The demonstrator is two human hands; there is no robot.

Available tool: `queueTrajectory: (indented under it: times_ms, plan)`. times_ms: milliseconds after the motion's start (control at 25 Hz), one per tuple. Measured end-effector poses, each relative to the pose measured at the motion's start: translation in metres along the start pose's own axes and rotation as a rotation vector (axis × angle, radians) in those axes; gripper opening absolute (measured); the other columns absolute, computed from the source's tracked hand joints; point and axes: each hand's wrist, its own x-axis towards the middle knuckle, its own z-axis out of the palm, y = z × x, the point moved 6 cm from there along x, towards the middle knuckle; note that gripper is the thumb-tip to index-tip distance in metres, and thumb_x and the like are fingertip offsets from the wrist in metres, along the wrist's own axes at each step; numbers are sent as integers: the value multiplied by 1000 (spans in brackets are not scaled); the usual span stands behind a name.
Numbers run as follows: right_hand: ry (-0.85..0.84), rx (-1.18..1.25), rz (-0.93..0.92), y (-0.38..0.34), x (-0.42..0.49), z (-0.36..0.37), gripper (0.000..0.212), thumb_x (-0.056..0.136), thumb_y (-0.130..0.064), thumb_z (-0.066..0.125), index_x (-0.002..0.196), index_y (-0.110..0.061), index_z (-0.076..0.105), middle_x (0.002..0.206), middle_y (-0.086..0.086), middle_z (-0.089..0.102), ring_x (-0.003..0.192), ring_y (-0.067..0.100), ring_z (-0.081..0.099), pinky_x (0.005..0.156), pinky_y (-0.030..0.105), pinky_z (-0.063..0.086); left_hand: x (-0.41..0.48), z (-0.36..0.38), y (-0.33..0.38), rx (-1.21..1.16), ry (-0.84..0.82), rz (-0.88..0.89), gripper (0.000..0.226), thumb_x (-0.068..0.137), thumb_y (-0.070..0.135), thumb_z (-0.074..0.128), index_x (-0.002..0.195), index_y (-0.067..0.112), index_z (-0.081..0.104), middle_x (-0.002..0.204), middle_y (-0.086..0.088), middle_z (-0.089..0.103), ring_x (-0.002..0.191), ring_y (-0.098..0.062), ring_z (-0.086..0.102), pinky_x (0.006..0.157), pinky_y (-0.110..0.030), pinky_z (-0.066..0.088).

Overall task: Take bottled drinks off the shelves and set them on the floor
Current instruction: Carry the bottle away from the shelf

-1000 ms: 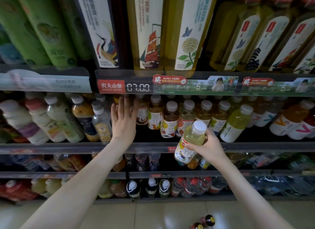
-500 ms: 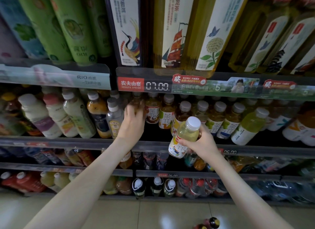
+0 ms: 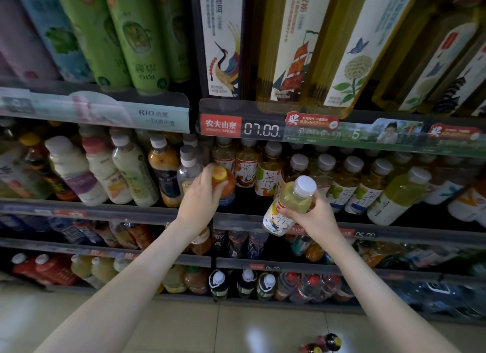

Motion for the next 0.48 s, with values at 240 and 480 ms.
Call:
queueTrajectory:
  times_ms: [240,480]
  plan:
    - [62,-13,-41,-8,5,7,64,66,-15,87,112,-31,46,112,-5,52,107,12,52,95,30,43,-6,-24,0,-121,97,-37,58,94,43,51,131,-1,44,122,-18,59,107,-36,61,77,-40,51]
    - [64,-18,-87,-13,15,21,63,65,-22,88,104,-48,46,120,1,53,113,18,53,100,41,44,-12,-53,1,-195,205,-41,59,91,51,43,125,4,47,107,-7,64,93,-27,65,72,-32,50]
